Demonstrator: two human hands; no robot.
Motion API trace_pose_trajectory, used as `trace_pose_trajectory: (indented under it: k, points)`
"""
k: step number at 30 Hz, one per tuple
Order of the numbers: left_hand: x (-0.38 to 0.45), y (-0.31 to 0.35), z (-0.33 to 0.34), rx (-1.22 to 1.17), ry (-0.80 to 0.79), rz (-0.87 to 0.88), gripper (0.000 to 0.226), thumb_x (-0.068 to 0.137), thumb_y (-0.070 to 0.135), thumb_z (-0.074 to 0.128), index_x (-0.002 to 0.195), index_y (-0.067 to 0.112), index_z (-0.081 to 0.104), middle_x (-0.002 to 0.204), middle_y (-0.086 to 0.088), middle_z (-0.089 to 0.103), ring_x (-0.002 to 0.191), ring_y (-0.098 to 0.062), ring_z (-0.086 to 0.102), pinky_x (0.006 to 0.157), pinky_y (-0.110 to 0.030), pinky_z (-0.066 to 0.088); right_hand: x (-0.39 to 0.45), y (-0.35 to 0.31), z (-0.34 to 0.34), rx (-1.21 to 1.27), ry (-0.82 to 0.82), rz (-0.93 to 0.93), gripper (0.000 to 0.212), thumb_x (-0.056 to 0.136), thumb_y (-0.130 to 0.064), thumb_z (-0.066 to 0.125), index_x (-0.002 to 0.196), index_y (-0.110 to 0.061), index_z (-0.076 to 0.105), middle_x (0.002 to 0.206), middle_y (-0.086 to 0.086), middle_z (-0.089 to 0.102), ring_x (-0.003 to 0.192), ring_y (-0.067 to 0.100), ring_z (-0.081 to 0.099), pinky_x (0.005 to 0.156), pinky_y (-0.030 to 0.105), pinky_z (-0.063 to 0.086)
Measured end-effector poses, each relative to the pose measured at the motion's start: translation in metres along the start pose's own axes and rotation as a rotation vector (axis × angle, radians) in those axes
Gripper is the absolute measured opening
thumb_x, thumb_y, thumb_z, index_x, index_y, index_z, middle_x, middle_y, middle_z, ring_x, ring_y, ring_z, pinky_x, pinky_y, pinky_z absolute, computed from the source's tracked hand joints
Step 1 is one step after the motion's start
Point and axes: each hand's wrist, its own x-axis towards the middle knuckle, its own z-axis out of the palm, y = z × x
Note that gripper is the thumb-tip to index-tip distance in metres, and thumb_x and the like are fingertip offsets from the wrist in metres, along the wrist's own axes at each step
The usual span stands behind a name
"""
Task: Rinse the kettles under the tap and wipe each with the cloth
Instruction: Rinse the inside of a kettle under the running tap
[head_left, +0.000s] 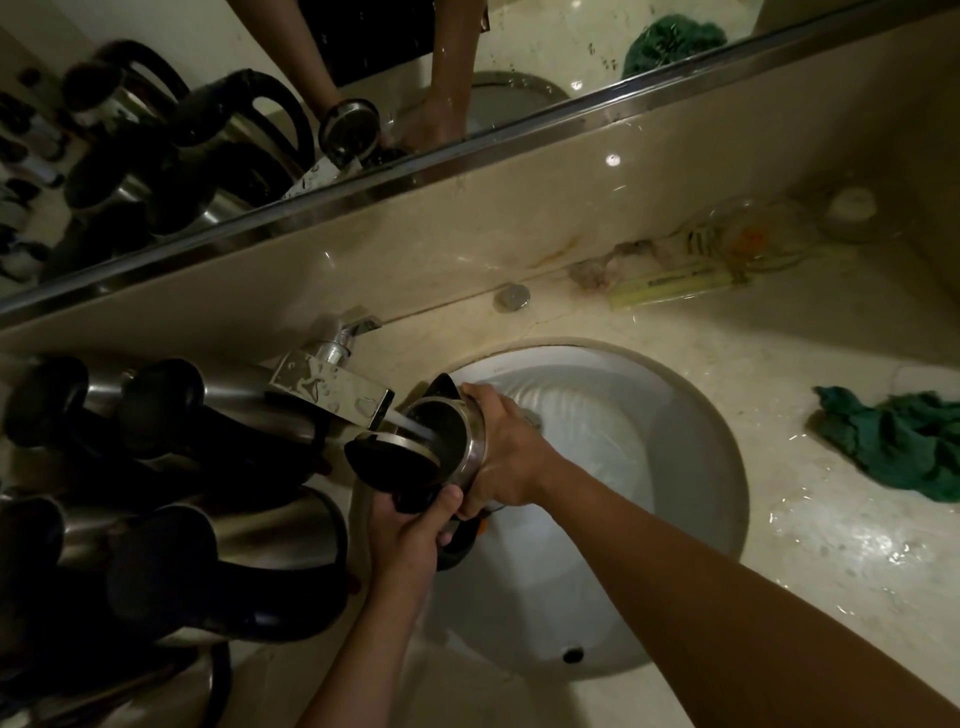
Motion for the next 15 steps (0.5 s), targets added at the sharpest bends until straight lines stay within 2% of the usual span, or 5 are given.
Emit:
trace_pose_trajectory:
  k: [2,8,15]
  points:
    - [-0.0005,0.0001,-0.0002,0.015,0.002,0.002,0.043,0.082,-0.002,0.077,0.109,0.028,0.062,0.085,0.009,0.075,0.065,-0.007,0.064,0.054,-0.030,0.044,0.0000,0.0000,0.0005,0.001,0.004,0.000,0.143,0.042,-0.029,0.100,0.158,-0.033,0.017,0.159,0.005,0.027,0.146,0.032,0.036,0.115,0.048,0.046]
    - [0.0020,0.0000,0.0009,0.039,-0.003,-0.006,0.042,0.084,-0.007,0.072,0.108,0.025,0.060,0.078,0.011,0.074,0.060,-0.001,0.061,0.055,-0.030,0.043,-0.0007,0.0016,-0.0011,0.009,0.015,0.010,0.142,0.046,-0.026,0.102,0.159,-0.035,0.015,0.161,0.003,0.025,0.147,0.033,0.033,0.113,0.044,0.045]
    - [0.0036,-0.0015,-0.0009,0.053,0.011,-0.004,0.047,0.084,-0.003,0.073,0.120,0.022,0.058,0.090,0.011,0.076,0.069,-0.007,0.067,0.051,-0.027,0.047,0.0005,-0.0006,0.0001,-0.010,0.030,0.002,0.140,0.046,-0.029,0.101,0.157,-0.035,0.017,0.161,0.004,0.027,0.148,0.033,0.033,0.116,0.048,0.044]
